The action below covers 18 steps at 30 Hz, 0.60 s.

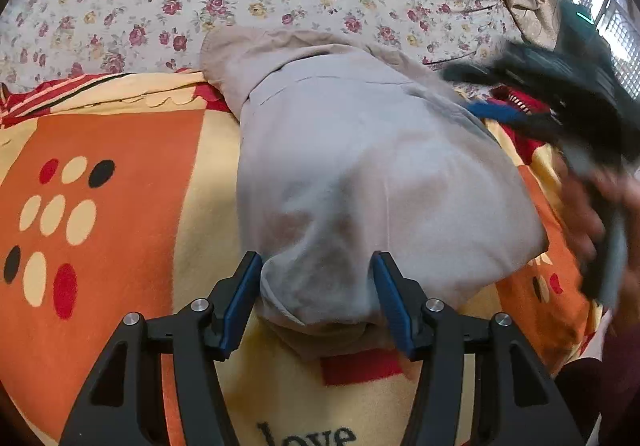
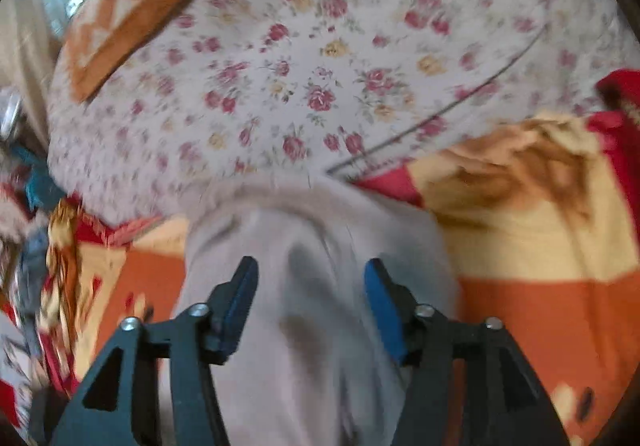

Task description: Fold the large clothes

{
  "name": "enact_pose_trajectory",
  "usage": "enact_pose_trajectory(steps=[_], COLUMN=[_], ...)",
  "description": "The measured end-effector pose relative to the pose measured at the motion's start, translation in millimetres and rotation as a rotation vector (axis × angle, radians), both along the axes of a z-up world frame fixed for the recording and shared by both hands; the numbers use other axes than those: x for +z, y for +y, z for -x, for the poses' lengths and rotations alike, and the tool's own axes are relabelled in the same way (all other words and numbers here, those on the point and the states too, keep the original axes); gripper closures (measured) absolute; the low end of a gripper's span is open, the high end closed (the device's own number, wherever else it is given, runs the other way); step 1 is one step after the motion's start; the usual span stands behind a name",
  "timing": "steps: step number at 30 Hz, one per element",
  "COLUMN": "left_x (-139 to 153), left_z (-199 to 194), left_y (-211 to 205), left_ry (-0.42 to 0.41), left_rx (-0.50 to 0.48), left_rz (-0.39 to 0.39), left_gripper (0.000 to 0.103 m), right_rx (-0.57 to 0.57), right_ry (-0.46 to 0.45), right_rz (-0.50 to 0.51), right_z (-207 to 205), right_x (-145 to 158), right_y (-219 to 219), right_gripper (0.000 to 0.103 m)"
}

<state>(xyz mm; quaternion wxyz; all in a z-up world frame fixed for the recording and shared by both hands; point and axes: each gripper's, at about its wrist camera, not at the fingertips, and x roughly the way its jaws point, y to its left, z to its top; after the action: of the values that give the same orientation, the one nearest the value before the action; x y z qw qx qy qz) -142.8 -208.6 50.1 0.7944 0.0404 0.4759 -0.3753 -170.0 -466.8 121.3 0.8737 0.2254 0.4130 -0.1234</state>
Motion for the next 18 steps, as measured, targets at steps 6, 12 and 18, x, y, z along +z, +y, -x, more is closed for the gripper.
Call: enact_pose_trajectory(steps=[6, 12, 18], left_x=[-2, 21, 26], left_z=[4, 7, -14], left_y=[1, 28, 33], left_ry=[-0.002, 0.061, 0.093], left_rx=[0.014, 0.005, 0.032], left_rz=[-0.017, 0.075, 0.122], left_gripper=[0.049, 0.049, 0.042], right_rx=[-0.063, 0.063, 0.019], right_ry=[0.108, 0.047, 0.093], right_rz=[0.079, 0.048, 0.004], right_z=[57, 81, 85], right_x=[-11, -7, -35], right_y=[10, 26, 6], right_gripper=[0.030, 0.090, 0.087])
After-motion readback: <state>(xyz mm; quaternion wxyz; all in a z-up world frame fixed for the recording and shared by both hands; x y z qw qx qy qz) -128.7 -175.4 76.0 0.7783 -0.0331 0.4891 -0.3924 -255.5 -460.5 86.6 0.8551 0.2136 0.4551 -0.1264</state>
